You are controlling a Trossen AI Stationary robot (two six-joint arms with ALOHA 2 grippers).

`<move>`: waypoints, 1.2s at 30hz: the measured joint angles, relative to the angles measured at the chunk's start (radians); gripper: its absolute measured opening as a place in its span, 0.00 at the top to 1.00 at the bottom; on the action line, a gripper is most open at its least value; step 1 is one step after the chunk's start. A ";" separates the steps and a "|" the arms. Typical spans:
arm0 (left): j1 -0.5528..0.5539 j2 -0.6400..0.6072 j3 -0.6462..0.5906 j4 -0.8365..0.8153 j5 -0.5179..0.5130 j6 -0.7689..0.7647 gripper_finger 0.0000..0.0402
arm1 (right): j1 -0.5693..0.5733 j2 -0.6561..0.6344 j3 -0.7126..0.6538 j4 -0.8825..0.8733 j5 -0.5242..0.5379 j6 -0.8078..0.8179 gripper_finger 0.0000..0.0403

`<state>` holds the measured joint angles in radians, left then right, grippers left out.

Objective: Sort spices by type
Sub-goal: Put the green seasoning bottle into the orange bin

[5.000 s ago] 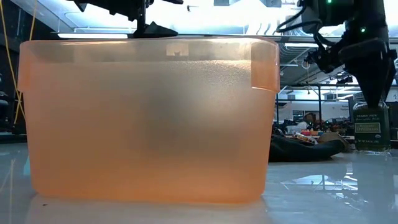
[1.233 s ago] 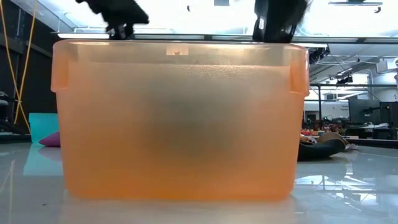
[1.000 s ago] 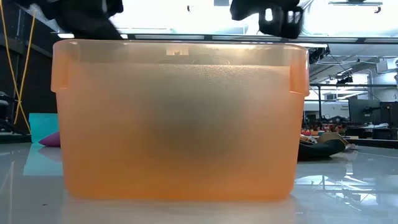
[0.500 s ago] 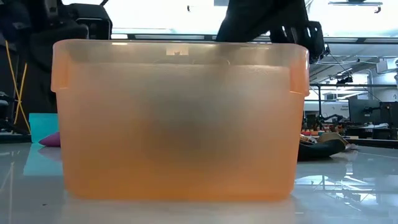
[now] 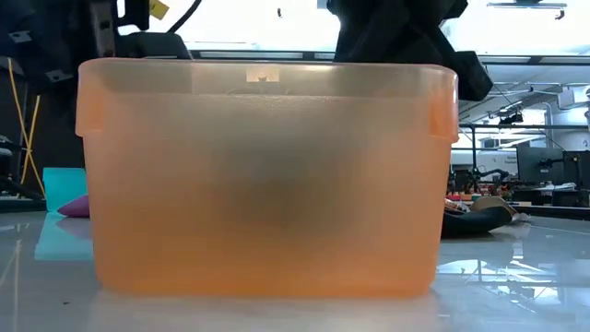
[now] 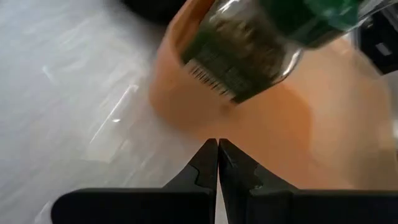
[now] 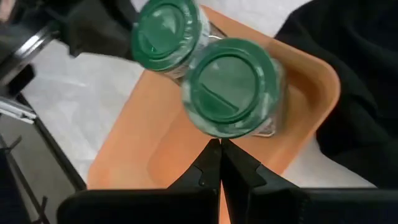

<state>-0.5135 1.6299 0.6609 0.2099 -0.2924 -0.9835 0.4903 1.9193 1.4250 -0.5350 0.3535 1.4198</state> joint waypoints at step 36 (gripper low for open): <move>0.023 0.000 0.000 0.051 0.020 0.044 1.00 | -0.028 0.073 0.001 0.079 0.028 0.101 1.00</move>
<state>-0.4904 1.6295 0.6609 0.2608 -0.2720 -0.9395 0.4622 1.9919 1.4258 -0.4555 0.3817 1.5205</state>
